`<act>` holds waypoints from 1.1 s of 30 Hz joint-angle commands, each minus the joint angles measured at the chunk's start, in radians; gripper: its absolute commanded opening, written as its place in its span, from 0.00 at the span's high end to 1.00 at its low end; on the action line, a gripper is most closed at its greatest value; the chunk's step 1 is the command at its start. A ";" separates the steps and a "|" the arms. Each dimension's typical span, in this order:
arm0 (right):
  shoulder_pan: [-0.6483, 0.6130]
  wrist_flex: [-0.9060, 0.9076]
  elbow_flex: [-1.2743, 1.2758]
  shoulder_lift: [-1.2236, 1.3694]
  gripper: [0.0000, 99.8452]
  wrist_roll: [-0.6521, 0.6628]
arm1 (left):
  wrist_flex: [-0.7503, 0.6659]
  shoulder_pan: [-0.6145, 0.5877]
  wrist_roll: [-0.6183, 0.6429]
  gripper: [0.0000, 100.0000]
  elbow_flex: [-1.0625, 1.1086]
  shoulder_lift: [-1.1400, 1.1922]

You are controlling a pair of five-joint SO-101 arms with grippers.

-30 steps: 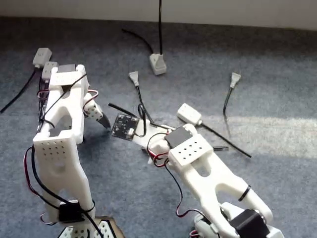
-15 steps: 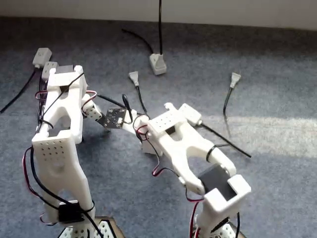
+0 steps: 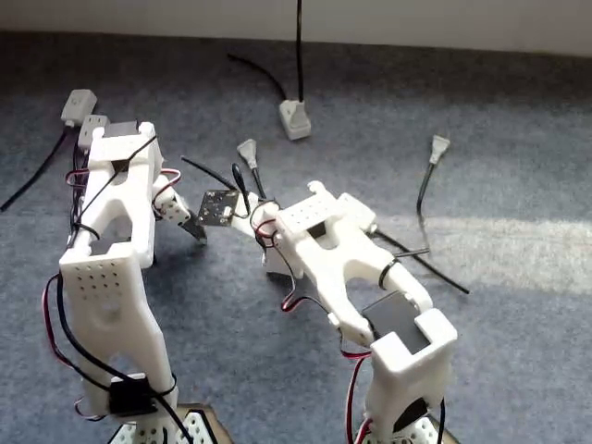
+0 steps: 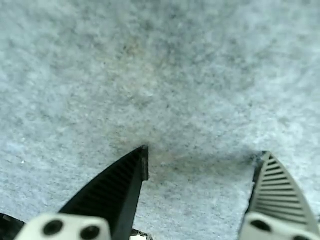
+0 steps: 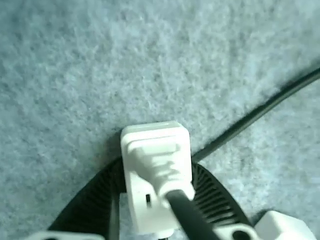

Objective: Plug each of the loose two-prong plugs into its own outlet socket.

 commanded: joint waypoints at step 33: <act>0.394 -0.191 -1.684 0.993 0.76 -0.310 | -0.018 0.045 -0.006 0.68 -0.008 0.004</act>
